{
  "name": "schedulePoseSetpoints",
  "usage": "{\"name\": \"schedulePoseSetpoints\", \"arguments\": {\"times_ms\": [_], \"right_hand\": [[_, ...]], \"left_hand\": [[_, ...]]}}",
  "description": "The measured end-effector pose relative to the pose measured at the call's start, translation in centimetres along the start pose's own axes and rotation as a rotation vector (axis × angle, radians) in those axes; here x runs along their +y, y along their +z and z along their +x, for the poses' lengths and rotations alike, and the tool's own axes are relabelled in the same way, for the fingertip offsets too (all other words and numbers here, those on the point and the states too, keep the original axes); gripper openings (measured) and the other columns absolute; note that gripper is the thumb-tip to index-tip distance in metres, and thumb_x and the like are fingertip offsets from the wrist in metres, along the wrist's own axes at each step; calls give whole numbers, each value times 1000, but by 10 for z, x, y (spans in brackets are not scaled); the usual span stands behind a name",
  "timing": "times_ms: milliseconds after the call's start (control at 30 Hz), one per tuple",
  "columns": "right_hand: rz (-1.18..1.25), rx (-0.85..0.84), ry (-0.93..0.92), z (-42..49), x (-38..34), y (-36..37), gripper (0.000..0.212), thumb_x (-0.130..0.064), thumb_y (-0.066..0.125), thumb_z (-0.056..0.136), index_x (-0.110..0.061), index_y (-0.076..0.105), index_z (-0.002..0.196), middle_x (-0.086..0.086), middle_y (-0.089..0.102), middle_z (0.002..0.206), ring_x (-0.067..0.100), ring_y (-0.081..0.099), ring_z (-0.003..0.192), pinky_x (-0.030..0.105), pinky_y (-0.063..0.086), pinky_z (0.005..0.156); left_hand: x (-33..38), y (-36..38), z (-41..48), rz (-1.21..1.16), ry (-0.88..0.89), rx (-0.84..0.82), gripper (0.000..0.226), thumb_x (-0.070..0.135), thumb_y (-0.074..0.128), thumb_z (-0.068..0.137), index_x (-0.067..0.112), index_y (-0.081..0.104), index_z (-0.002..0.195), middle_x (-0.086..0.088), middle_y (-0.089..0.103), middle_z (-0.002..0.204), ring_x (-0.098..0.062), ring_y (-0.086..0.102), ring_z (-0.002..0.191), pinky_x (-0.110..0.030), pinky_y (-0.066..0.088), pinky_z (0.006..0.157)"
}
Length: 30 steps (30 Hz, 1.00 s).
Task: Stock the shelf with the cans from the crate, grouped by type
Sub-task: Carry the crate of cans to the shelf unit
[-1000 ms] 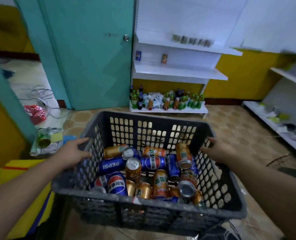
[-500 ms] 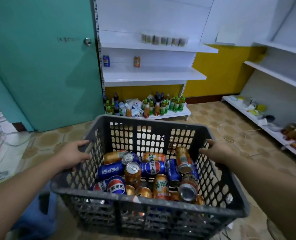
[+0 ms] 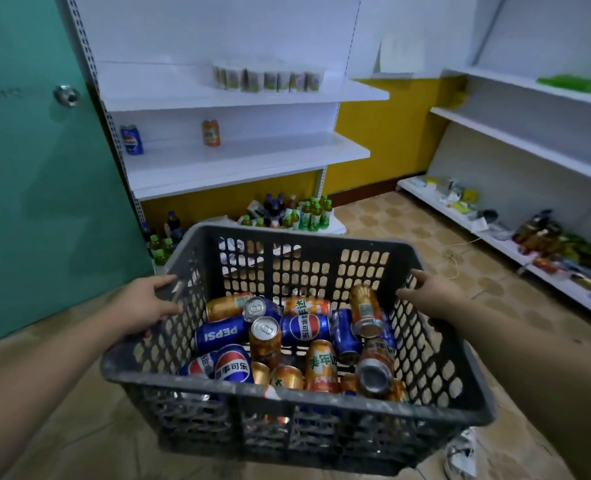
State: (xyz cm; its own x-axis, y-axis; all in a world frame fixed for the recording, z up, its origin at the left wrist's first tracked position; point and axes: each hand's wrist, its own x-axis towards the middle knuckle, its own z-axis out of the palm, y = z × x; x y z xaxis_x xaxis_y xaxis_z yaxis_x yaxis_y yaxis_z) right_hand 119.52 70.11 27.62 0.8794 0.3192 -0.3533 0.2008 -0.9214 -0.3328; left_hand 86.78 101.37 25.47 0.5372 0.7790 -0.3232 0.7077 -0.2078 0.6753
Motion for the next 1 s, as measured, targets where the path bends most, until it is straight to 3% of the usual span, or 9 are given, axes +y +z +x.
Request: {"name": "schedulePoseSetpoints", "arguments": {"times_ms": [67,200,400,500,567,667,833,1000], "right_hand": [[13,0,31,19,-8,0,71,-44,62,89,-33,26,149,9,58,105,20,66,78,36,60,67],[30,-8,77,57,-21,-7,72,-45,60,90,-34,22,150,11,59,113,20,67,75,32,59,60],[-3,28,94,133,-48,-28,73,-50,60,88,-35,24,150,11,60,116,20,67,75,37,61,67],[7,43,129,161,-67,-37,71,-49,60,89,-35,24,149,12,59,118,20,67,73,33,58,57],[-9,56,148,178,-82,-41,70,-48,59,90,-34,25,150,12,58,121,18,64,72,27,50,48],[-8,81,202,203,-106,-37,68,-47,58,90,-33,27,149,12,59,117,17,62,71,29,50,50],[32,139,320,236,-136,-16,68,-47,58,90,-33,28,149,13,57,125,20,60,82,38,56,71],[100,154,399,286,-134,-18,67,-46,59,90,-34,28,148,14,55,128,21,59,82,36,55,67]], "left_hand": [[15,-4,36,26,24,-24,72,7,73,80,23,42,142,-21,69,86,-27,57,52,-34,48,46],[51,-8,92,91,77,-40,71,11,75,79,24,44,142,-10,62,95,-32,66,74,-43,55,68],[93,-1,172,114,91,-52,72,12,75,79,25,42,142,-9,65,90,-31,69,69,-41,56,61],[107,1,212,96,100,-65,72,9,74,79,23,42,142,-3,62,82,-33,68,71,-43,57,62],[116,0,244,90,109,-76,71,8,74,80,23,43,142,0,60,77,-31,66,65,-39,56,55],[127,-5,298,95,123,-118,73,8,75,78,24,43,142,0,59,76,-34,67,68,-43,58,55],[149,-10,391,120,225,-183,71,10,74,79,24,43,141,-8,57,101,-35,67,77,-47,59,64],[187,12,456,156,263,-225,72,15,75,79,30,41,142,-15,60,120,-25,67,72,-38,57,64]]}}
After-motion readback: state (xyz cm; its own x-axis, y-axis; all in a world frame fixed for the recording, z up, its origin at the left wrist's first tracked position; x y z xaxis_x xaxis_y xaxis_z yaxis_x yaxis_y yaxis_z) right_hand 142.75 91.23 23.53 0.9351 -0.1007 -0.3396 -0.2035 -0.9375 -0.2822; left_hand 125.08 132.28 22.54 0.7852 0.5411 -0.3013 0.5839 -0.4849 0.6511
